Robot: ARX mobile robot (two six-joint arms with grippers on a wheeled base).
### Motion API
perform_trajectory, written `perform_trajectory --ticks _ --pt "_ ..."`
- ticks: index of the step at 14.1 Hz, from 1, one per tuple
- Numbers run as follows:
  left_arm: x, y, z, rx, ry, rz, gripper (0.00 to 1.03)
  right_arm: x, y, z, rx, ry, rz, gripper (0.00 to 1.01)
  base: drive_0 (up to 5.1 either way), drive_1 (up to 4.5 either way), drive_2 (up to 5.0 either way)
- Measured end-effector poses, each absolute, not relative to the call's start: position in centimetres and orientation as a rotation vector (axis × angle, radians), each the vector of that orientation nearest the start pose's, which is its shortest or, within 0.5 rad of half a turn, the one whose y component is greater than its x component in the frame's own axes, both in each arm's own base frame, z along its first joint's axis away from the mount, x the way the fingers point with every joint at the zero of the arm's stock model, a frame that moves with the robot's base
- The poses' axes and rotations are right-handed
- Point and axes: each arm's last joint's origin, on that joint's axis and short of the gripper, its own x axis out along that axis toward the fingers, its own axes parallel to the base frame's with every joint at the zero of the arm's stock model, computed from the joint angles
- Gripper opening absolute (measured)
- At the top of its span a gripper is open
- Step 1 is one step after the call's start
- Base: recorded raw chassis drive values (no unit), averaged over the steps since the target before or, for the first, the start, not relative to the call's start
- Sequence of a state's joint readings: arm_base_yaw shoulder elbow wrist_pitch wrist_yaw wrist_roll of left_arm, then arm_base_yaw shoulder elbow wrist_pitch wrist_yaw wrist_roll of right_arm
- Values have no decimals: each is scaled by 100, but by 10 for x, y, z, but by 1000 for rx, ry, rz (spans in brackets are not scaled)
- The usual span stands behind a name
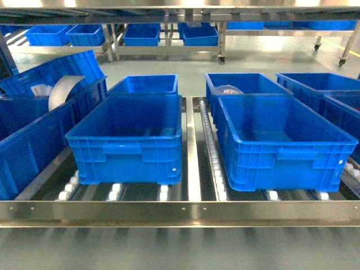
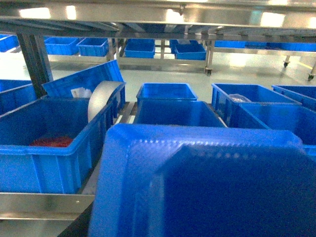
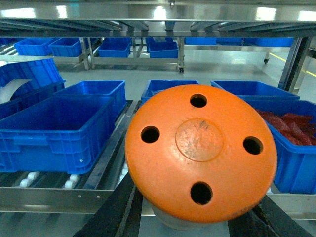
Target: Sort blue parts and orange caps into right shelf containers
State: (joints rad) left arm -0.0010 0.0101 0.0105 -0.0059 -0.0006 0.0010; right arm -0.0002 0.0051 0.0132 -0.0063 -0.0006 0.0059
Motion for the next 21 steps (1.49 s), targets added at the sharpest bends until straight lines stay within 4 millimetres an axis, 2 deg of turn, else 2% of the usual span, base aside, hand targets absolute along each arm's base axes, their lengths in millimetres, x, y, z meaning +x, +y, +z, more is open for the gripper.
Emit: perform_trajectory --ticks 13,21 --pt "98 0 166 1 7 0 43 97 0 167 6 0 1 42 0 0 0" --pt "98 0 166 1 7 -1 43 97 0 167 5 -2 0 41 -78 -78 -78"
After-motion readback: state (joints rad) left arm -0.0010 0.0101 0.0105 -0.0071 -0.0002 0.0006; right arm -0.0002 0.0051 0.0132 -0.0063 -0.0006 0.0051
